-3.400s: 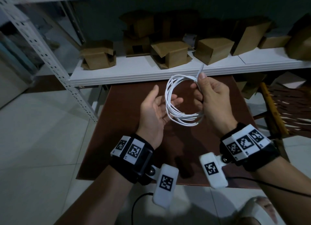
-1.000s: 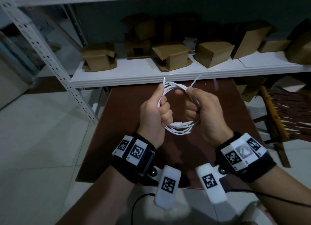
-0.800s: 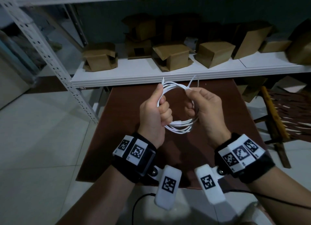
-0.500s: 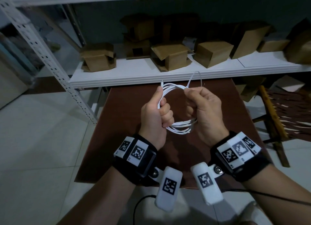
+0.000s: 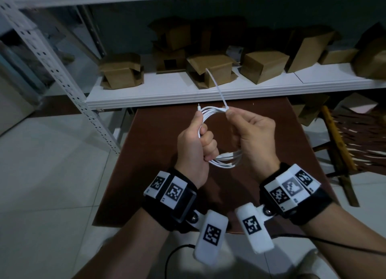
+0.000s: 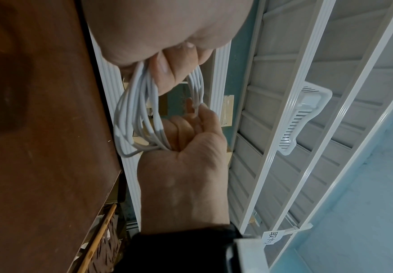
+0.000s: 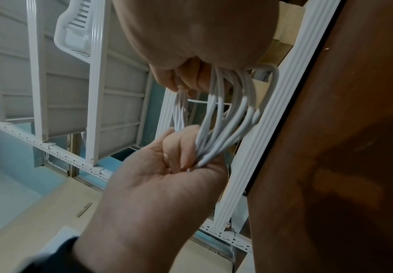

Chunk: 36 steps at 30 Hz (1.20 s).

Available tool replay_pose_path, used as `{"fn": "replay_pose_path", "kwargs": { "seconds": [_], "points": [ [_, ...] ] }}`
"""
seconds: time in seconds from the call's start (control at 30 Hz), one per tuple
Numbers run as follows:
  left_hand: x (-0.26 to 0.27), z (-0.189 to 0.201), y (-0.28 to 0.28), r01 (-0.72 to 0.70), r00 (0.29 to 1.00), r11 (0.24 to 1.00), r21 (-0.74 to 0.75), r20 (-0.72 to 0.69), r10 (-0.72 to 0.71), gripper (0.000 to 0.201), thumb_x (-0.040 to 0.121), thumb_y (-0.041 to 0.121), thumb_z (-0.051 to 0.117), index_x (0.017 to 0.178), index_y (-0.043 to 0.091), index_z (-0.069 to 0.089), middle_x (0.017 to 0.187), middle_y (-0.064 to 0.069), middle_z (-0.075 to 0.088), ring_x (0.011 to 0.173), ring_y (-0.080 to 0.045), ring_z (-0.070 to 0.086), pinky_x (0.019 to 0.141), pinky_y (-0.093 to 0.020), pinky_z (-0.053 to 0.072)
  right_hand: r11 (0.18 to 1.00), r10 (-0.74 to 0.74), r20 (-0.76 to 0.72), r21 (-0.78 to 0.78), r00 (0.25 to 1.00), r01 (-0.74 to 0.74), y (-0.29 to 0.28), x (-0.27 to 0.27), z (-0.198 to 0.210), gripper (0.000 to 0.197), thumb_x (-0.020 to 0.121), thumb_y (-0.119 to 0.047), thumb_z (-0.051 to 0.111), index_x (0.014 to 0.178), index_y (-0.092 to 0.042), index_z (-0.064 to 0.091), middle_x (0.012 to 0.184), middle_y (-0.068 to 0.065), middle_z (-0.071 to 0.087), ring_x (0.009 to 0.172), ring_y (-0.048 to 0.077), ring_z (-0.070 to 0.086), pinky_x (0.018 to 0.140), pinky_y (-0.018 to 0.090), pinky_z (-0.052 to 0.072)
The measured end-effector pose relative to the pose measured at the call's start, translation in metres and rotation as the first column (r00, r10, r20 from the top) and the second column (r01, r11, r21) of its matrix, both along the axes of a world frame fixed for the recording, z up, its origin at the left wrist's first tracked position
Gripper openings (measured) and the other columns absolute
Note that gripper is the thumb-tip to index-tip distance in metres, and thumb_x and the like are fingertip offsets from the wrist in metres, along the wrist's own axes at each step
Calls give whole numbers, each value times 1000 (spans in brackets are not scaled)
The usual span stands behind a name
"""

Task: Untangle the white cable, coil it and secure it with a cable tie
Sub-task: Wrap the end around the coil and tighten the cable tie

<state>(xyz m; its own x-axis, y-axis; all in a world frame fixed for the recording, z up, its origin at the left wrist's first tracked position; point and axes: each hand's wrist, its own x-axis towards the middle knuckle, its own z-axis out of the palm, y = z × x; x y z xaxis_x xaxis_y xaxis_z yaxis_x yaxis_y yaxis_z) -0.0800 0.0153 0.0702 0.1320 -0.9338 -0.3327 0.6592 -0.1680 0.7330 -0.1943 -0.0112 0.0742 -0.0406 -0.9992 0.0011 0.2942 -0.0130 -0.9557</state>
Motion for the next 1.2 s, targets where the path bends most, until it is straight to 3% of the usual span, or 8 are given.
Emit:
{"fn": "replay_pose_path", "kwargs": {
  "seconds": [0.17, 0.4, 0.57, 0.8, 1.0, 1.1, 1.2],
  "points": [
    [-3, 1, 1, -4, 1000, 1000, -10, 28, 4, 47, 109, 47, 48, 71, 22, 37, 48, 8, 18, 36, -7, 16, 36, -21, 17, 999, -42, 1, 30, 999, 42, -1, -1, 0, 7, 93, -12, 76, 89, -10, 81, 57, 0, 43, 48, 8, 31, 42, 20, 24],
    [-3, -1, 1, 6, 998, 1000, -27, 57, -4, 47, 110, 48, 46, 71, 22, 37, 48, 8, 17, 37, -8, 15, 36, -20, 17, 997, -1, -14, 75, 1000, 2, 0, -3, 4, 8, 93, -15, 76, 95, -10, 82, 57, -1, 41, 43, 5, 30, 40, 19, 22],
    [5, 2, -1, 36, 990, 995, -89, 142, -23, 45, 110, 44, 49, 72, 21, 39, 48, 8, 18, 38, -7, 15, 37, -20, 15, 999, 5, 35, 52, 999, -7, 0, -2, 0, 11, 98, -13, 70, 102, -6, 78, 58, -6, 42, 48, 5, 34, 43, 17, 26],
    [12, 4, -1, 29, 990, 995, -97, 142, -15, 45, 107, 45, 53, 72, 20, 41, 48, 9, 18, 37, -7, 15, 38, -21, 11, 998, 60, -60, -22, 996, -62, 0, -6, 4, 10, 99, -10, 68, 104, -3, 74, 58, 5, 59, 46, 16, 54, 49, 28, 43],
    [15, 7, -2, 95, 995, 993, -76, 22, -93, 54, 107, 56, 38, 69, 18, 43, 40, 11, 22, 32, -6, 17, 36, -22, 12, 998, 53, -41, -32, 998, -54, -4, -10, 5, 6, 96, -5, 70, 100, 0, 70, 62, 7, 61, 46, 15, 57, 47, 21, 44],
    [17, 6, -3, 108, 994, 991, -85, 20, -106, 50, 106, 52, 44, 69, 19, 44, 40, 11, 23, 32, -6, 19, 36, -22, 15, 996, 83, -8, -19, 997, -83, -6, -10, 5, 15, 97, -4, 68, 108, 6, 69, 70, 12, 67, 55, 17, 62, 54, 22, 51],
    [18, 6, -3, 60, 997, 994, -91, -50, -64, 46, 105, 46, 51, 69, 19, 44, 41, 11, 22, 33, -6, 17, 38, -22, 15, 987, 157, 35, 27, 987, -158, -5, -7, 2, 25, 99, -4, 63, 116, 14, 66, 89, 25, 71, 73, 22, 68, 68, 25, 57]
  ]
}}
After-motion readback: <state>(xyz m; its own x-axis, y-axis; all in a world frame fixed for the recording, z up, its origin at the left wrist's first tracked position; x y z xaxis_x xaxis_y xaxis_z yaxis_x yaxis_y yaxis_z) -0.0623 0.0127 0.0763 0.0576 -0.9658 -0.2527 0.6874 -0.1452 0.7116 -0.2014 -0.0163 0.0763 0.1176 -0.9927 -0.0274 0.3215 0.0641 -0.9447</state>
